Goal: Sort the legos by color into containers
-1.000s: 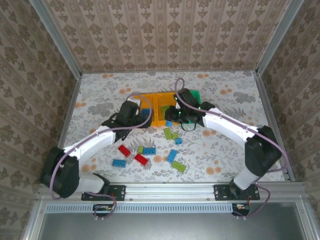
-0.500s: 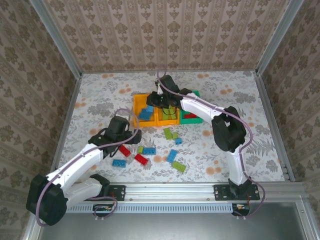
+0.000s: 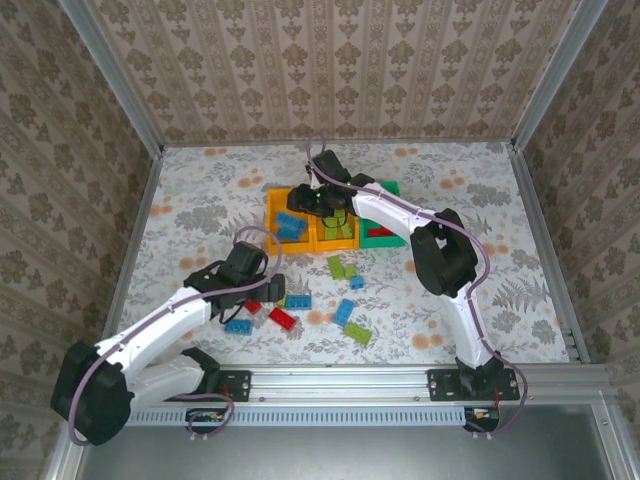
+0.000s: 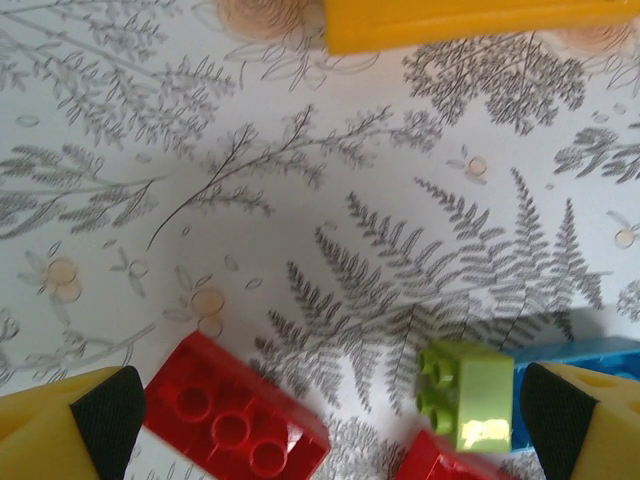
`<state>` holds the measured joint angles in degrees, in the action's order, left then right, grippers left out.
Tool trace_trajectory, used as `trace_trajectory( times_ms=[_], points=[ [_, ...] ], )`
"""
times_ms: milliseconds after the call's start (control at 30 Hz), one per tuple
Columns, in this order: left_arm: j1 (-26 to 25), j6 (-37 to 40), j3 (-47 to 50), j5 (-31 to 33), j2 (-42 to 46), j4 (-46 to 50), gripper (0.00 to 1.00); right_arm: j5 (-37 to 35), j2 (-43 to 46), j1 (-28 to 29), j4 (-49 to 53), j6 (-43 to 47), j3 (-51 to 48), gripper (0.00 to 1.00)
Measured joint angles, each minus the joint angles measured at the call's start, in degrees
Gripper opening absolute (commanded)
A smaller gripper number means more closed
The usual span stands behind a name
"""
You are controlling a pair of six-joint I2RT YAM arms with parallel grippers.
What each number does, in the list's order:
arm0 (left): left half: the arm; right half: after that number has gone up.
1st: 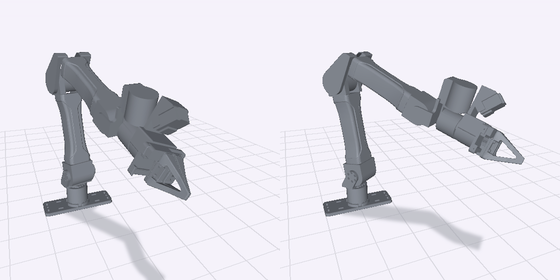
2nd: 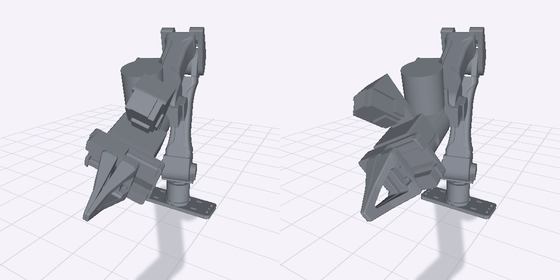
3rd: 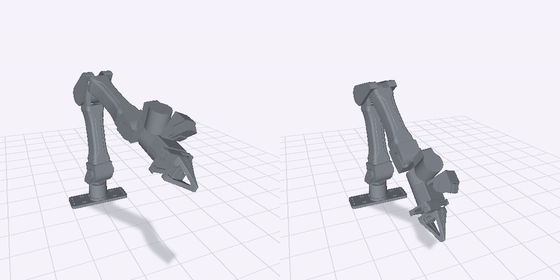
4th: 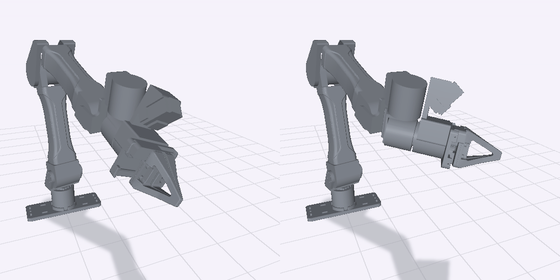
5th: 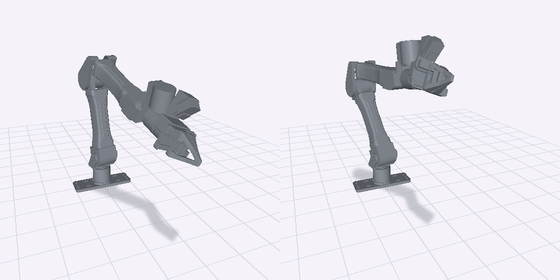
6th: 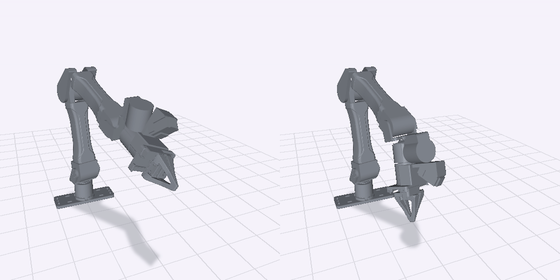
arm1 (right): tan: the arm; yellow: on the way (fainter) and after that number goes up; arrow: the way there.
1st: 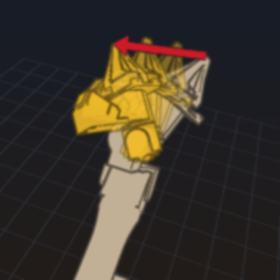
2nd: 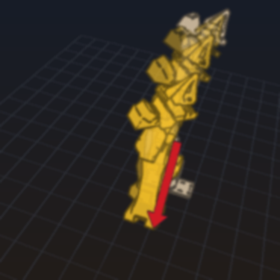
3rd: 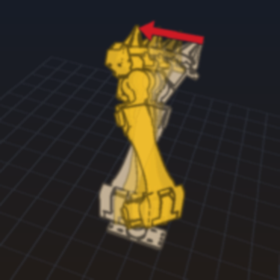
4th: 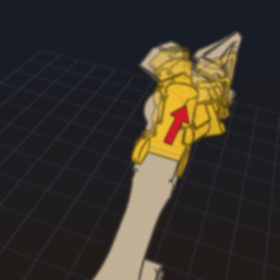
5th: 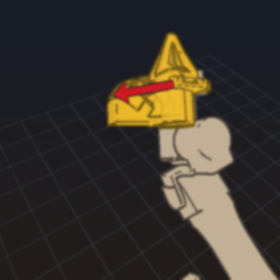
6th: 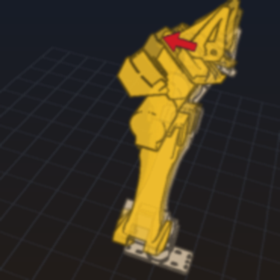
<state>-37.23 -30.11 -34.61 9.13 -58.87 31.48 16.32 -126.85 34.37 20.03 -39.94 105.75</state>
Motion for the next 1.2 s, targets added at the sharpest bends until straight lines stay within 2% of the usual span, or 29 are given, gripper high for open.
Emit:
trace_trajectory(
  times_ms=[233,400,733,967,1200],
  points=[
    [-3.04,-4.92,1.36,3.56,3.32,6.84,1.00,0.46,0.13,0.02,-0.61,0.70,0.02,0.72],
    [-4.04,-10.29,5.55,4.22,5.84,11.47,1.00,0.52,1.20,0.04,-0.70,1.01,-0.63,0.76],
    [-4.07,-13.68,6.84,3.13,6.71,12.94,0.99,0.90,6.36,-1.81,-3.82,0.76,-4.72,0.78],
    [-4.50,-13.97,7.17,2.03,1.38,12.44,0.94,0.92,7.65,-3.82,-4.92,0.55,-9.09,0.78],
    [-5.77,-15.37,8.72,1.11,1.11,11.58,0.83,0.96,7.67,-4.90,-5.38,-0.33,-10.95,0.79]
  ],
)
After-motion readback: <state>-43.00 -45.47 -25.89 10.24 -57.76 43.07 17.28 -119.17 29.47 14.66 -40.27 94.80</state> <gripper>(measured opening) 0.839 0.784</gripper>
